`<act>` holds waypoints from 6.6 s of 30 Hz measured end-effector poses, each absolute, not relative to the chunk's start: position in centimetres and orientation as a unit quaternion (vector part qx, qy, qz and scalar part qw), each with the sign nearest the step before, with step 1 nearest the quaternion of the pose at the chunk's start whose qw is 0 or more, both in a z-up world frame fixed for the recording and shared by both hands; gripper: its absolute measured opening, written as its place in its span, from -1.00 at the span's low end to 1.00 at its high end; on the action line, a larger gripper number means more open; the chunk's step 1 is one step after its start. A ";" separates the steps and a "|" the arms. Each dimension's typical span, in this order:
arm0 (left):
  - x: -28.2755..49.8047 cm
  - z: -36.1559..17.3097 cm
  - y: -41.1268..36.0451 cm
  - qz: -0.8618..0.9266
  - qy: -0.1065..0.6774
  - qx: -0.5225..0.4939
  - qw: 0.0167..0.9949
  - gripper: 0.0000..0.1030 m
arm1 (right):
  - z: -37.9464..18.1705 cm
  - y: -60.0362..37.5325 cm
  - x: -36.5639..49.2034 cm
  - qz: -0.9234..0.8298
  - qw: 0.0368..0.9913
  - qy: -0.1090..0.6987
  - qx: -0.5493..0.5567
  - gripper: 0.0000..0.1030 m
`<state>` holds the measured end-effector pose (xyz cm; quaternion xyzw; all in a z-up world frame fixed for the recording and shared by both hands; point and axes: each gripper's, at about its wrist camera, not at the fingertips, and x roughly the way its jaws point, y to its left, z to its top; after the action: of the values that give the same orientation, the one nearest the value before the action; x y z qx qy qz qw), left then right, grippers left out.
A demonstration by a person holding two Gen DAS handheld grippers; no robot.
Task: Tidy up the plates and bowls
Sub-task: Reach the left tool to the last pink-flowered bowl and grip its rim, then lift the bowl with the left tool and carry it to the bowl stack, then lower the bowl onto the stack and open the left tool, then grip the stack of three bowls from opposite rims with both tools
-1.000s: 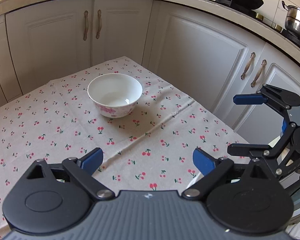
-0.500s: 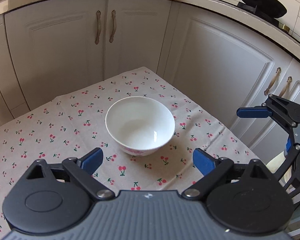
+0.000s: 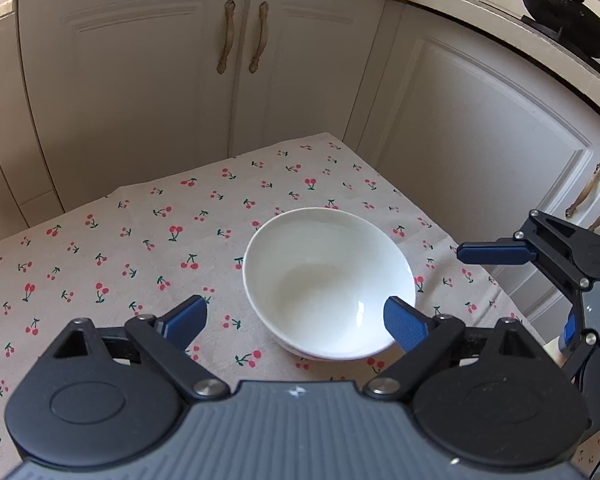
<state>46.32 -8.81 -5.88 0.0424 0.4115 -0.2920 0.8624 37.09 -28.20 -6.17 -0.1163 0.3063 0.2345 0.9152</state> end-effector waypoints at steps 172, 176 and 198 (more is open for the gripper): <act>20.7 -1.1 -4.8 -0.377 0.370 0.083 0.845 0.79 | -2.6 -24.8 14.1 0.251 0.899 0.344 -0.104 1.00; 19.7 -1.4 -3.4 -0.380 0.365 0.073 0.847 0.89 | -2.8 -25.1 13.2 0.246 0.900 0.341 -0.115 1.00; 18.2 -7.3 -5.4 -0.397 0.402 0.160 0.809 0.95 | -7.4 -24.8 14.0 0.225 0.879 0.392 -0.153 1.00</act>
<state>18.23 -5.38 -7.33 0.1598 0.4021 -0.3969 0.8095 14.03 -24.83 -7.43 -0.1529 0.3917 0.2250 0.8790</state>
